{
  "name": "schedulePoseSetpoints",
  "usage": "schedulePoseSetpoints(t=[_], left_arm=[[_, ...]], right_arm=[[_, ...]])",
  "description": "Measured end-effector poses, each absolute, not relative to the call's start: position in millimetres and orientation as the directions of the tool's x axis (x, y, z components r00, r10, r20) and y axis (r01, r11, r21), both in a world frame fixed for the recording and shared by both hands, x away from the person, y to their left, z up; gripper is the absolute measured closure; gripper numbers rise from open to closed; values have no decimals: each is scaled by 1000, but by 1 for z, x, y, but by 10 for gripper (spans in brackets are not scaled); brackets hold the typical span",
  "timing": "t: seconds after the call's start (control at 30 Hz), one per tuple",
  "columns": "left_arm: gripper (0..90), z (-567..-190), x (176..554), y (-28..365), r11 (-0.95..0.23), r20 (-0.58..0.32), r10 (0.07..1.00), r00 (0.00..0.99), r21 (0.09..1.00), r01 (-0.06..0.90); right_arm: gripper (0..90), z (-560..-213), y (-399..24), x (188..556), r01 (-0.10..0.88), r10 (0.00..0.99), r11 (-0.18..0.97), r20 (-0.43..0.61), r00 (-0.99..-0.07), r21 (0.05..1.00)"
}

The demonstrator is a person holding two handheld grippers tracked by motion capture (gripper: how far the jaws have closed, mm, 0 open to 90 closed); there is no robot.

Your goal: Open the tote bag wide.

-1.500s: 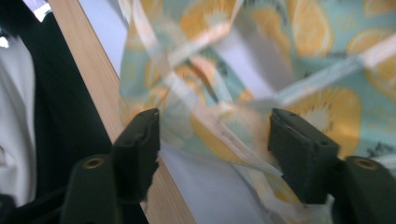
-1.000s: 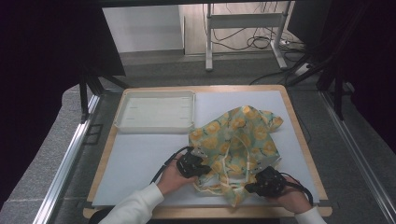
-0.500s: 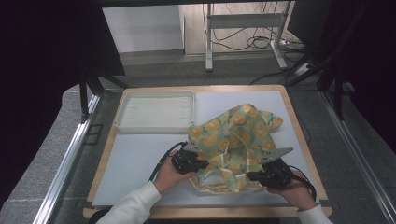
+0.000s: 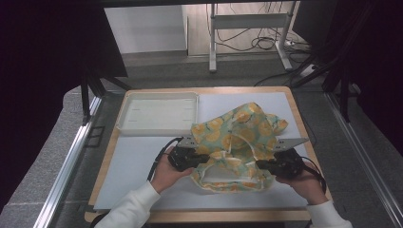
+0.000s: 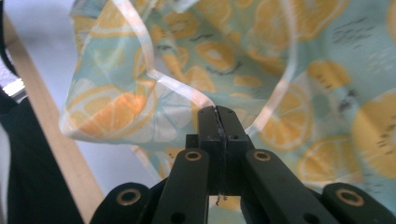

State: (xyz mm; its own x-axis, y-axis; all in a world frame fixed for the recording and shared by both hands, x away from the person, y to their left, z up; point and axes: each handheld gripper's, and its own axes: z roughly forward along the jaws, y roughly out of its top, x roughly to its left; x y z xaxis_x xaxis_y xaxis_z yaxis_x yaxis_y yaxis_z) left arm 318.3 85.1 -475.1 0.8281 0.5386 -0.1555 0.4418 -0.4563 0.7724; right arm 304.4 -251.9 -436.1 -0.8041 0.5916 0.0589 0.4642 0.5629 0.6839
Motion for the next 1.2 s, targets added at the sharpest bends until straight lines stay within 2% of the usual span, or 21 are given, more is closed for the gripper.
schedulePoseSetpoints(t=[0.6,1.2], left_arm=[[893,-430,324,100,-329,-200,513,835,853,406],[895,-409,366,98,-283,-214,567,795,856,432]], right_arm=[[896,-381,-255,338,421,652,515,-23,-758,747],[897,-351,-257,405,484,707,533,-51,-706,694]])
